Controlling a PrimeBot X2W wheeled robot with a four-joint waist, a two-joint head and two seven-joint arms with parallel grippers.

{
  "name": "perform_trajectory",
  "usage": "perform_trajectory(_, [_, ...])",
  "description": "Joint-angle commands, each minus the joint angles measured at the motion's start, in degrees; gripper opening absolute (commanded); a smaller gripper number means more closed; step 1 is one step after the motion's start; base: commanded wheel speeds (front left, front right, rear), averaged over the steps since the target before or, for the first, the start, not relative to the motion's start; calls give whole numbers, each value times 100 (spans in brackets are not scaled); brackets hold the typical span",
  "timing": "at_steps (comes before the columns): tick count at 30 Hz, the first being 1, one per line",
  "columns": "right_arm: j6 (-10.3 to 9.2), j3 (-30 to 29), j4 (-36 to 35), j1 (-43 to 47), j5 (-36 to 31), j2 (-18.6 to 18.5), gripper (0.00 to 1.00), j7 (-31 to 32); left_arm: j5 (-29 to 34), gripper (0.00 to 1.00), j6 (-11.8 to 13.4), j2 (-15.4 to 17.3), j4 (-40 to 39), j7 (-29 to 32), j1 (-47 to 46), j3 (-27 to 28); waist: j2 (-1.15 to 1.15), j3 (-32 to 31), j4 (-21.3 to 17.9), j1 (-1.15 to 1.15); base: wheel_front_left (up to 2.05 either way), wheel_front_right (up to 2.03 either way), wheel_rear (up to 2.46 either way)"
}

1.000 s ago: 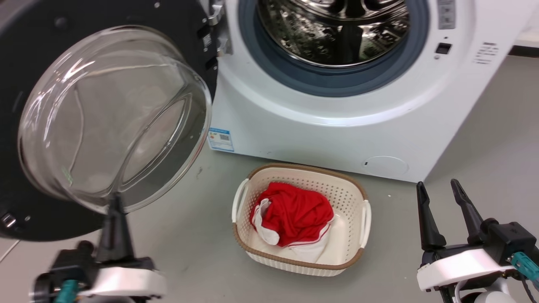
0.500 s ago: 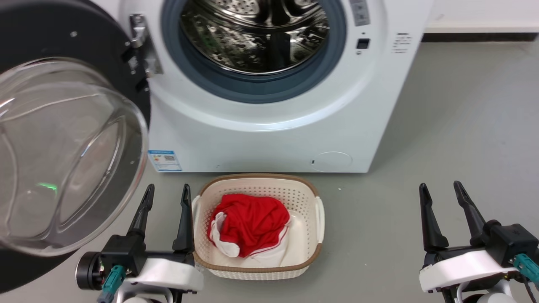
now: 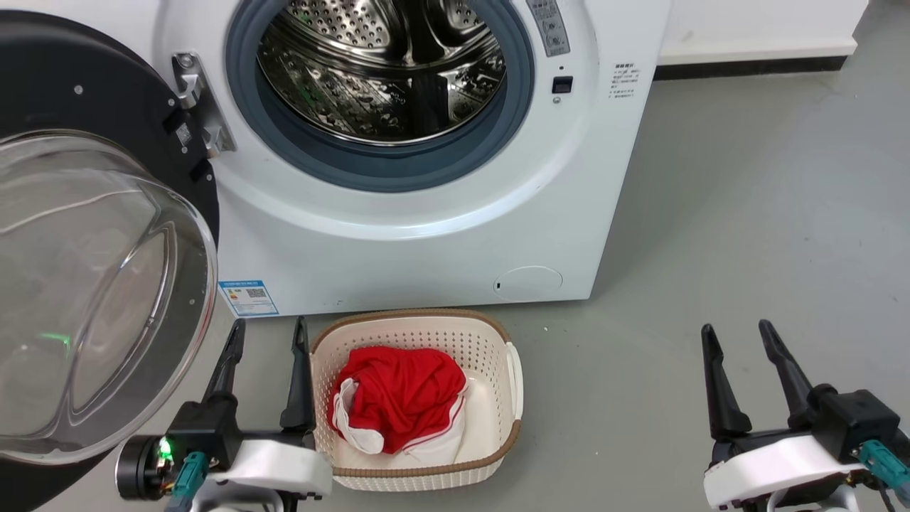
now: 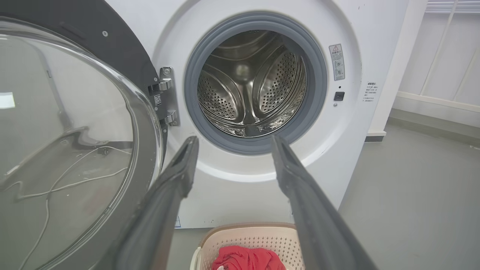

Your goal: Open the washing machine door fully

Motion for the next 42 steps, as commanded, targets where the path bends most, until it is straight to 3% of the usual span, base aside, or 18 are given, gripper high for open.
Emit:
perform_trajectory(1, [-4,28,8,75,-20,11,100,-2,38,100,38,-24,7,-12,105,46,0,-45,34,0,0,0,0])
perform_trajectory(32, [-4,173,-28,239,67,11,100,82,184,100,-172,-181,117,-12,330,259,0,-248,222,0,0,0,0])
perform_trajectory(33, [0,168,-12,202,60,0,0,81,152,0,-161,-172,122,2,308,257,0,-249,221,0,0,0,0])
perform_trajectory(42, [0,160,125,144,1036,-51,0,195,-738,0,-311,-229,283,231,242,395,0,-245,231,0,0,0,0])
